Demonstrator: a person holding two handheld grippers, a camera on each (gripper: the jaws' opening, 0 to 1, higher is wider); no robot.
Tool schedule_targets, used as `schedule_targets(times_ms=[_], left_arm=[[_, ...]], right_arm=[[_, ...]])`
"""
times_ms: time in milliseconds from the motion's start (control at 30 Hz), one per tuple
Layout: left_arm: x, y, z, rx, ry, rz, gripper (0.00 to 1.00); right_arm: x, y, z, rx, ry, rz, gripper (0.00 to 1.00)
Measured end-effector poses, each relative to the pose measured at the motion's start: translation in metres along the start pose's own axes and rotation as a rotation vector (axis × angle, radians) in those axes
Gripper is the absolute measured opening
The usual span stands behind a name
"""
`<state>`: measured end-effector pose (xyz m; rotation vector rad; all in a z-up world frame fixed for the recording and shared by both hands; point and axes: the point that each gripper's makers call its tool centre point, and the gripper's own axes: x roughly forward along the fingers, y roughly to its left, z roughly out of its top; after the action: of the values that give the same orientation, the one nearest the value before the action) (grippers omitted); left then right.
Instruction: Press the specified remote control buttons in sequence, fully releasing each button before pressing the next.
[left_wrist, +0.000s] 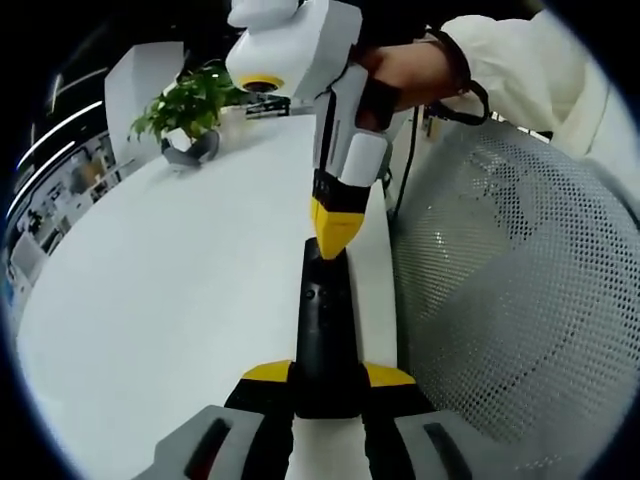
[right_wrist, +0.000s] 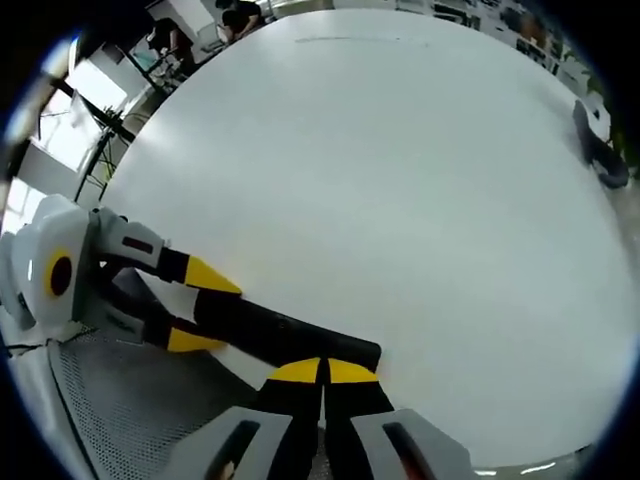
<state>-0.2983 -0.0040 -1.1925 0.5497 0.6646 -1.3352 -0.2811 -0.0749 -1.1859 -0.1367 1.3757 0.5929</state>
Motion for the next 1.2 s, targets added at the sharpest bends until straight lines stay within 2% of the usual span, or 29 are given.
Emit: schedule_targets(times_ms=[433,533,733,867,1200], left_arm=[[0.0002,0.0003,0.0004,0.002,-0.003,0.0,0.25],[0.0003,0.0002,0.0005,0.001,-0.004,0.0,0.25],[0.0007,-0.0004,0.001,0.0,-0.005,-0.002,0.25],[0.0005,-0.0007,0.0011,0.005,-0.004,-0.004,0.25],[0.0002,-0.0012,0.0009,0.006,-0.002,-0.005,0.25]], right_arm=[[0.0017,-0.0005,0.0001,0.026,0.08,-0.063,0.0],[0.0015,0.0007,-0.0006,-0.006,0.092,-0.091,0.0],[0.0009,-0.0034,-0.0014,0.059,0.065,-0.091,0.0],[0.0012,-0.001,-0.0012,0.034,0.067,-0.095,0.0],[0.0016,-0.0019,0.0004,0.046,0.072,-0.076,0.0]])
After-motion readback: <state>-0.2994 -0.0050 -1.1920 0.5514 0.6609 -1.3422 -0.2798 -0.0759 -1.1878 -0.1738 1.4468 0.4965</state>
